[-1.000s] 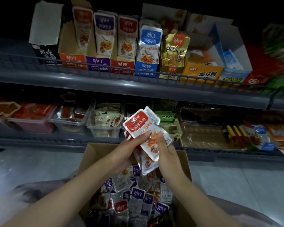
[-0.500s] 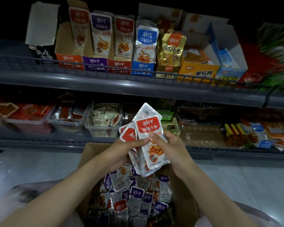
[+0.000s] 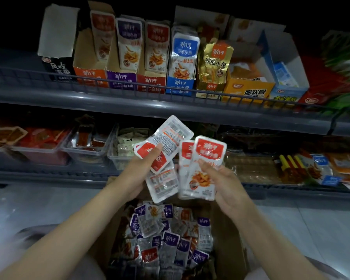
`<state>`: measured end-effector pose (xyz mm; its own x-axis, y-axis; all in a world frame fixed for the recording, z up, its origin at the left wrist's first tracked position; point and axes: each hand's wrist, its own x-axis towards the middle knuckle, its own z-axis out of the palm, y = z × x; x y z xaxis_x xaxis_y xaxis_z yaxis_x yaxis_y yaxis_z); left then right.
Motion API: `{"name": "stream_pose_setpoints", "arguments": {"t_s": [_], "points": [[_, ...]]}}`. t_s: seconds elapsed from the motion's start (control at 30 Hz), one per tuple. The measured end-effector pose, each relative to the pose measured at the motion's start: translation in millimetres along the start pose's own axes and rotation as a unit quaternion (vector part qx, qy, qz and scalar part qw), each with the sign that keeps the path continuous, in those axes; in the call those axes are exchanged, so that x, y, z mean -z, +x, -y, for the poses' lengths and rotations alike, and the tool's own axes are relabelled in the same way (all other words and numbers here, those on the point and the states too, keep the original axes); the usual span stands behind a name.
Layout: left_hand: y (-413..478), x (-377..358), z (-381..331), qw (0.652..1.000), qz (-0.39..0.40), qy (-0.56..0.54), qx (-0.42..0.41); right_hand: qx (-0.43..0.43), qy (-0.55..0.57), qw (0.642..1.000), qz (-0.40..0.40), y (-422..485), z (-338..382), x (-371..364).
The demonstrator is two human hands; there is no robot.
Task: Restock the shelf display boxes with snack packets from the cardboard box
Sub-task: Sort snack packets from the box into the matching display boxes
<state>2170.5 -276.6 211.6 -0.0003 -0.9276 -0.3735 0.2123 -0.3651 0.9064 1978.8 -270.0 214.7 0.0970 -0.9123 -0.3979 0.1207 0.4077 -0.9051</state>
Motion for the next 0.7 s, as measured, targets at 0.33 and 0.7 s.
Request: {"name": "stream_pose_setpoints", "arguments": {"t_s": [0.33, 0.7], "points": [[2.9, 19.5, -5.4, 0.981, 0.082, 0.165, 0.059, -0.024, -0.116, 0.988, 0.098, 12.1, 2.5, 7.9], [12.5, 9.5, 19.0, 0.998, -0.015, 0.05, 0.037, -0.071, 0.029, 0.997, 0.015, 12.3, -19.5, -17.6]]}}
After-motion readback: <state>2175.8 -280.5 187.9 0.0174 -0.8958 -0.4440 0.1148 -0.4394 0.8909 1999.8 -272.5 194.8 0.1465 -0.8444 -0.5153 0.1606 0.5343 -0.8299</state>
